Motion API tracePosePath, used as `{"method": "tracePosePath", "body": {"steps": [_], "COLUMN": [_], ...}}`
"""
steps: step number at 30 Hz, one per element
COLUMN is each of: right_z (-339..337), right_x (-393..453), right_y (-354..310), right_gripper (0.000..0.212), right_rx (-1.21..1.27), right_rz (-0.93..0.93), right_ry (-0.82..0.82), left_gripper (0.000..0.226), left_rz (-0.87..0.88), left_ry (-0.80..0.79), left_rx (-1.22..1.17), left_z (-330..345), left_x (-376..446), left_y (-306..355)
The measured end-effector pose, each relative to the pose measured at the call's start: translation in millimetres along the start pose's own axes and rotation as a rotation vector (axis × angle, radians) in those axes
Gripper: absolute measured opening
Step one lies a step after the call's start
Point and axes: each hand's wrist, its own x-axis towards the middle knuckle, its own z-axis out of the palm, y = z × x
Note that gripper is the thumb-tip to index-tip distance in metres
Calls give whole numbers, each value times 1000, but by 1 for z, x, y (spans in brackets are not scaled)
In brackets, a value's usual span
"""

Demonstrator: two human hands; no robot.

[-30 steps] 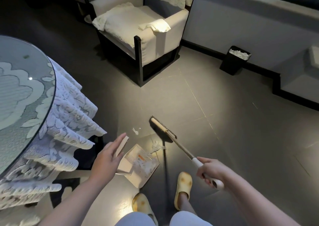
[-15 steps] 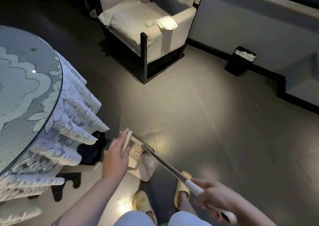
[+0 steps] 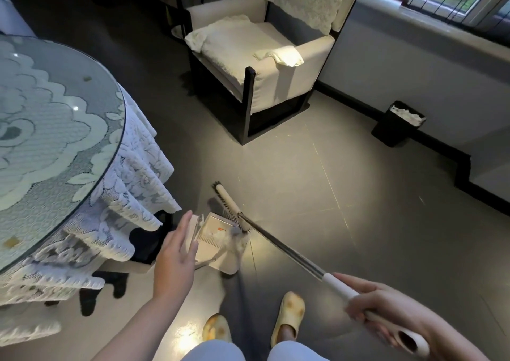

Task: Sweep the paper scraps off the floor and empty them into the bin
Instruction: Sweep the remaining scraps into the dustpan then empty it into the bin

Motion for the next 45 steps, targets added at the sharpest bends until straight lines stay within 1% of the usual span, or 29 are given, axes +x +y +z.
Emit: {"method": "tracePosePath", "body": {"steps": [1, 4, 5, 9, 11, 14, 15, 18, 20, 24, 28, 29, 31, 34, 38, 40, 45], "right_z": [-2, -6, -6, -5, -3, 6, 11, 31, 47, 83, 118, 125, 131, 129, 106, 84, 41], "right_x": [2, 9, 14, 40, 55, 81, 89, 112, 129, 165, 186, 188, 187, 167, 134, 122, 80], "right_y": [-6, -28, -35, -61, -73, -88, -93, -104, -108, -109, -91, -84, -73, -63, -67, -72, -69], "right_gripper": [82, 57, 53, 48, 47, 45, 46, 54, 62, 61, 45, 44, 52, 62, 70, 70, 65], "right_rx": [33, 108, 111, 120, 79, -45, -106, -349, -447, -490, -549, -571, -636, -741, -846, -819, -651], "right_rz": [2, -8, -15, -12, 3, 13, 6, -34, -41, -18, 1, 8, 36, 77, 82, 87, 84], "right_ry": [-24, -63, -71, -61, -47, -32, -6, 153, 220, 235, 172, 159, 151, 136, 37, 28, 22], "left_gripper": [65, 66, 66, 64, 65, 74, 74, 65, 63, 64, 63, 63, 63, 64, 66, 67, 64], "left_rz": [4, -15, -31, -63, -96, -136, -144, -198, -217, -231, -215, -208, -185, -165, -146, -131, -87], "left_ry": [3, 27, 33, 70, 92, 122, 134, 159, 162, 169, 183, 181, 168, 131, 77, 55, 16], "left_rx": [-1, -3, -12, -30, -44, -68, -80, -112, -123, -62, -12, -3, 29, 59, 50, 48, 72], "left_z": [-4, -16, -21, -41, -50, -63, -66, -77, -82, -94, -105, -107, -108, -106, -104, -103, -98], "left_x": [-1, -4, -5, -13, -17, -22, -24, -27, -27, -23, -9, -6, 0, 8, 25, 32, 42], "left_y": [-1, -7, -9, -15, -21, -34, -37, -44, -50, -58, -65, -65, -64, -61, -64, -63, -55]}}
